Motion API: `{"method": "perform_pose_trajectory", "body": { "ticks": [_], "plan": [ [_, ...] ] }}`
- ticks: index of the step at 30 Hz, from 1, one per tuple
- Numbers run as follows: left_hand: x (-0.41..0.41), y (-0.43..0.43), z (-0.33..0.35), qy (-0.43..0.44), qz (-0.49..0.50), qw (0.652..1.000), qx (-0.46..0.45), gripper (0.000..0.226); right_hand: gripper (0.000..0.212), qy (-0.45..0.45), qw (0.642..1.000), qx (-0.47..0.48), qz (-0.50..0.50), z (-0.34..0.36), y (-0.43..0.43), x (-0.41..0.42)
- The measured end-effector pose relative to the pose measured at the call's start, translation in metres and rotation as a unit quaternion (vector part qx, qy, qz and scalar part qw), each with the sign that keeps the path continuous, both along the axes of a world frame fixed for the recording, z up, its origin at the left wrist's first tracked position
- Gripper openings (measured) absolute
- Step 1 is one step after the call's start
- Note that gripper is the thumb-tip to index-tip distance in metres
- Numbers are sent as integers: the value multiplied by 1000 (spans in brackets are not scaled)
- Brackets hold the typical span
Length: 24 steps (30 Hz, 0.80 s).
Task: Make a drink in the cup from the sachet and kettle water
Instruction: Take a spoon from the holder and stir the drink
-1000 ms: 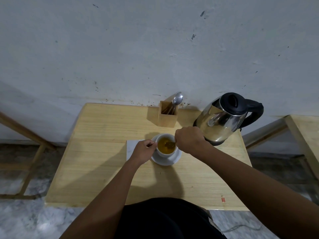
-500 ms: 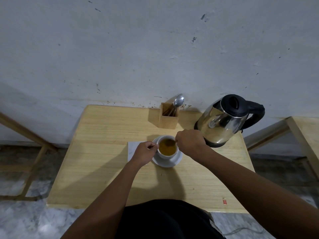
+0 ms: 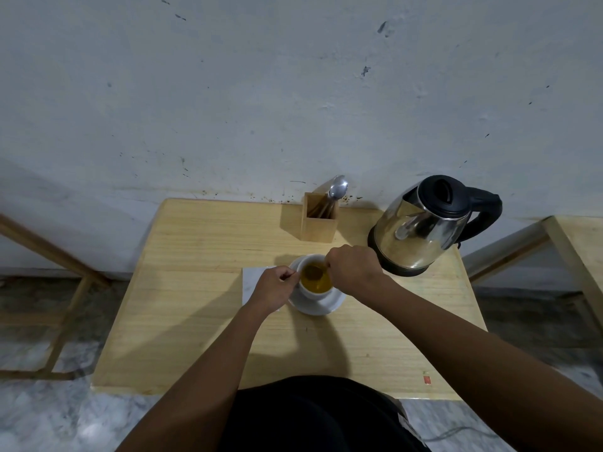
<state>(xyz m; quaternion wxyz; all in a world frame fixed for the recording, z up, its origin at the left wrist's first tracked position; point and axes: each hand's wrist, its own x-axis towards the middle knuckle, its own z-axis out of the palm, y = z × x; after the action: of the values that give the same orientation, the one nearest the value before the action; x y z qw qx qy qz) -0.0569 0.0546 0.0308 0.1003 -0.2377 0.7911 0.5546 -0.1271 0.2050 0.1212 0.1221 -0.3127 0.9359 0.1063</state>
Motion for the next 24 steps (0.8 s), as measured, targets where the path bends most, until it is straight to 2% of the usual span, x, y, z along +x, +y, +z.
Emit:
{"method": "perform_pose_trajectory", "body": {
  "ticks": [5, 8, 14, 18, 24],
  "plan": [
    [0, -1, -1, -2, 3, 1000, 4, 20, 16, 27, 999, 43, 12, 10, 4, -4],
    [0, -1, 0, 0, 1, 1000, 3, 19, 13, 11, 998, 58, 17, 12, 5, -5],
    [0, 0, 0, -6, -2, 1000, -4, 26, 20, -49, 999, 1, -5, 2, -2, 0],
    [0, -1, -2, -2, -1, 1000, 3, 22, 17, -19, 999, -18, -36, -6, 0, 0],
    [-1, -2, -1, -2, -7, 1000, -4, 24, 18, 8, 999, 24, -43, -1, 13, 6]
  ]
}}
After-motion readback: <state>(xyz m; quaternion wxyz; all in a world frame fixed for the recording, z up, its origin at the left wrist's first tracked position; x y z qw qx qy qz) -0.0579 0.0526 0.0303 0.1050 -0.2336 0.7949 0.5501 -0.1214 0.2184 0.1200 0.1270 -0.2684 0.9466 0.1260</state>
